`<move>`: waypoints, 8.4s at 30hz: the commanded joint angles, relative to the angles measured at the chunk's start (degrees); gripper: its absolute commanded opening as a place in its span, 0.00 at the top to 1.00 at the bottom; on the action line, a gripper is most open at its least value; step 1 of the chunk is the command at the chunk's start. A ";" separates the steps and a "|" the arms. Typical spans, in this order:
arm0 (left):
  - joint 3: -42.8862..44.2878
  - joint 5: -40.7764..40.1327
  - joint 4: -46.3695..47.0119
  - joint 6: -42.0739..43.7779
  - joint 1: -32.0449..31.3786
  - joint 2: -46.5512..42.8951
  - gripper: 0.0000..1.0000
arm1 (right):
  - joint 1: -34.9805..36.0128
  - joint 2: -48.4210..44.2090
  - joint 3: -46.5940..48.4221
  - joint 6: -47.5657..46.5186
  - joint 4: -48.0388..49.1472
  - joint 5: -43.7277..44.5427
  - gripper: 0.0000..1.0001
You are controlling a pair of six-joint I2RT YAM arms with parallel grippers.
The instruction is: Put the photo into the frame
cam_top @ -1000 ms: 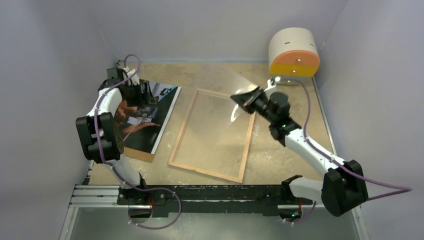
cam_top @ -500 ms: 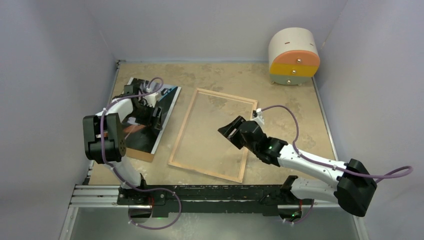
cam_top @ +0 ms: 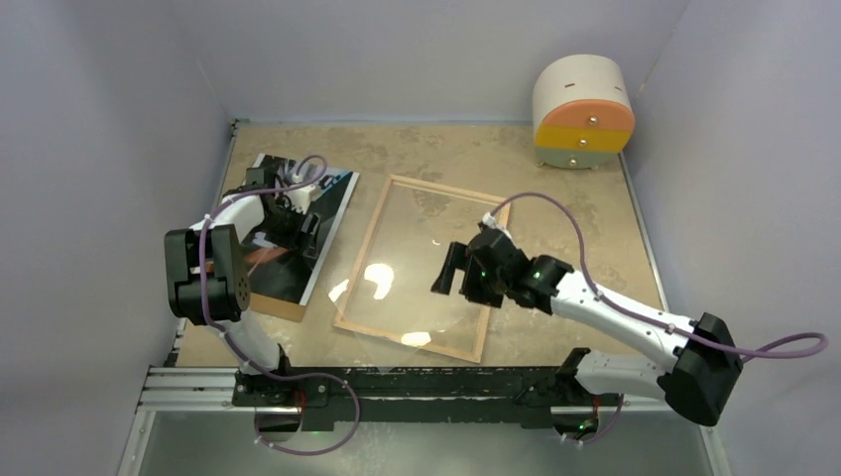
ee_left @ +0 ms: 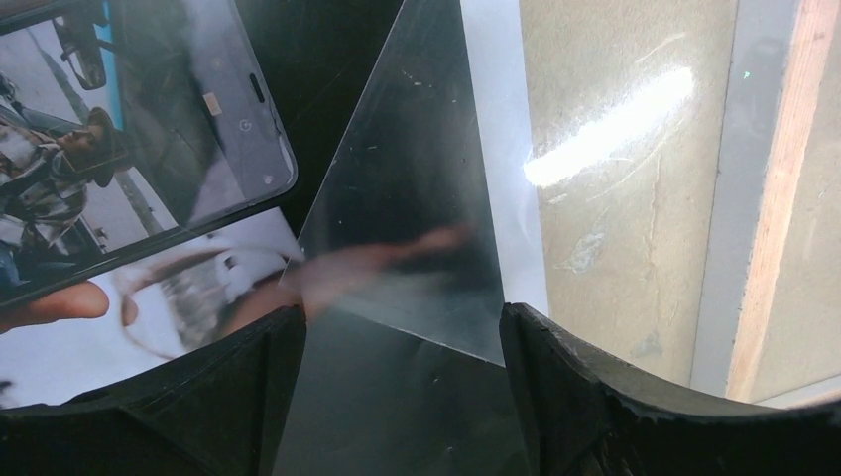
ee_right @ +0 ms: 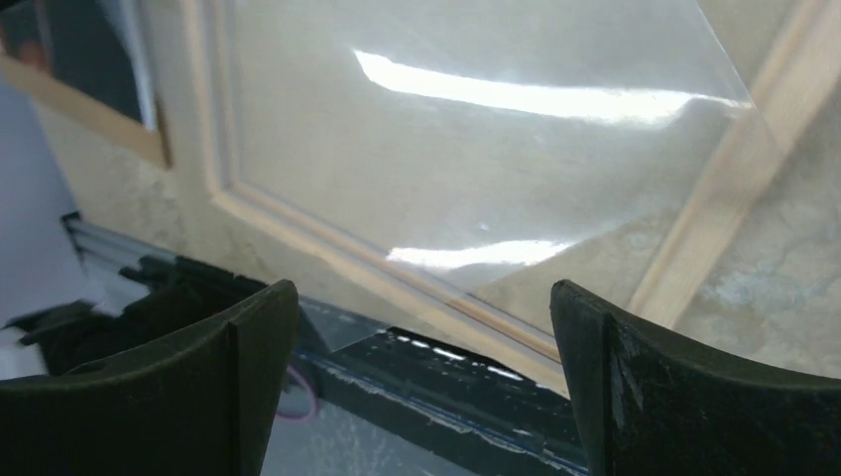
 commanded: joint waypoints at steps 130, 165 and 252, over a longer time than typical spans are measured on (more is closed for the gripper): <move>8.76 2.66 2.67 3.23 -12.91 3.73 0.04 | -42.60 25.29 -2.78 -12.01 44.87 -52.79 1.00; 7.24 0.37 4.06 2.96 -16.06 4.42 0.03 | -44.72 25.66 -4.21 -13.59 44.43 -51.25 1.00; -7.37 1.41 7.65 5.73 -16.50 5.60 0.36 | -31.92 14.11 -16.55 -9.14 50.86 -38.46 0.64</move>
